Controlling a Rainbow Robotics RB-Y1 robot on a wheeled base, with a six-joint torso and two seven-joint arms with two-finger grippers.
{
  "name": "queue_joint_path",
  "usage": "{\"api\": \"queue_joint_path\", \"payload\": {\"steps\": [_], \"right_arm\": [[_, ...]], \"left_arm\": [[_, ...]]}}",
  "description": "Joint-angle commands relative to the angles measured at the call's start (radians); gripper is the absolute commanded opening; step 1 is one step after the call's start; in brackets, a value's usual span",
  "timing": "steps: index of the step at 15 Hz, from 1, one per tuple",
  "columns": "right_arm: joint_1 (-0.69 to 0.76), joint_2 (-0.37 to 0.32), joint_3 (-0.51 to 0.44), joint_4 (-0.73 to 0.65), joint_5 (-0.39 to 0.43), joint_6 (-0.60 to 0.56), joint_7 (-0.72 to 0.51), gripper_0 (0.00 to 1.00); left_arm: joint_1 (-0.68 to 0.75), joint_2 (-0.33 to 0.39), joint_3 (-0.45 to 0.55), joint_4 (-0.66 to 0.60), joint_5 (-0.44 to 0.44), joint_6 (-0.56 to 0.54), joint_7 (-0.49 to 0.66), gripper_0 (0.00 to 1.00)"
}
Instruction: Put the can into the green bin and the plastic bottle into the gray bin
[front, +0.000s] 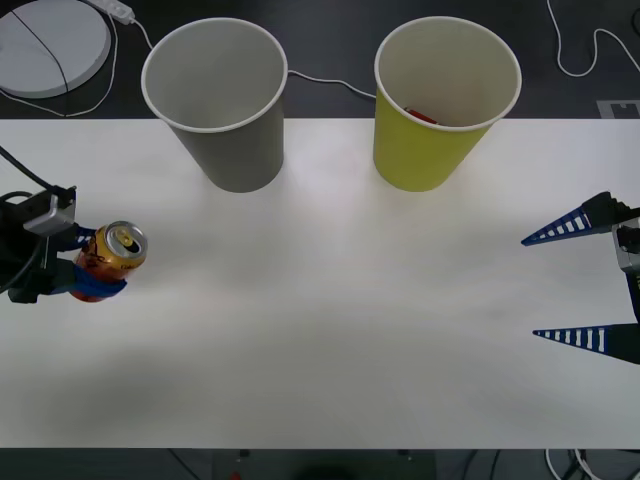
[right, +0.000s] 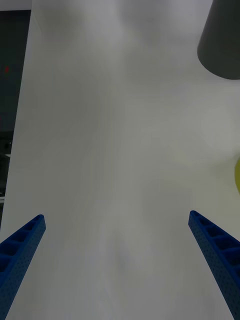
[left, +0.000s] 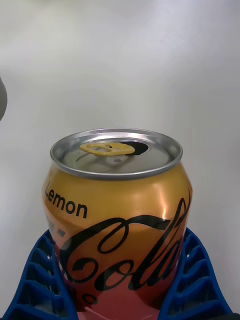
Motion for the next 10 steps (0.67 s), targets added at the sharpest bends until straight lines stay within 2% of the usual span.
{"api": "queue_joint_path", "payload": {"steps": [1,3,6,10], "right_arm": [[0.000,0.000,0.000,0.000,0.000,0.000,0.000,1.00],[0.000,0.000,0.000,0.000,0.000,0.000,0.000,1.00],[0.000,0.000,0.000,0.000,0.000,0.000,0.000,1.00],[0.000,0.000,0.000,0.000,0.000,0.000,0.000,1.00]], "left_arm": [[-0.005,0.002,0.030,-0.137,-0.044,-0.035,0.133,0.00],[-0.032,0.004,0.038,-0.215,-0.072,-0.062,0.241,0.00],[-0.127,0.007,0.036,-0.254,-0.074,-0.127,0.362,0.00],[-0.342,0.079,-0.128,-0.266,-0.063,-0.136,0.541,0.00]]}}
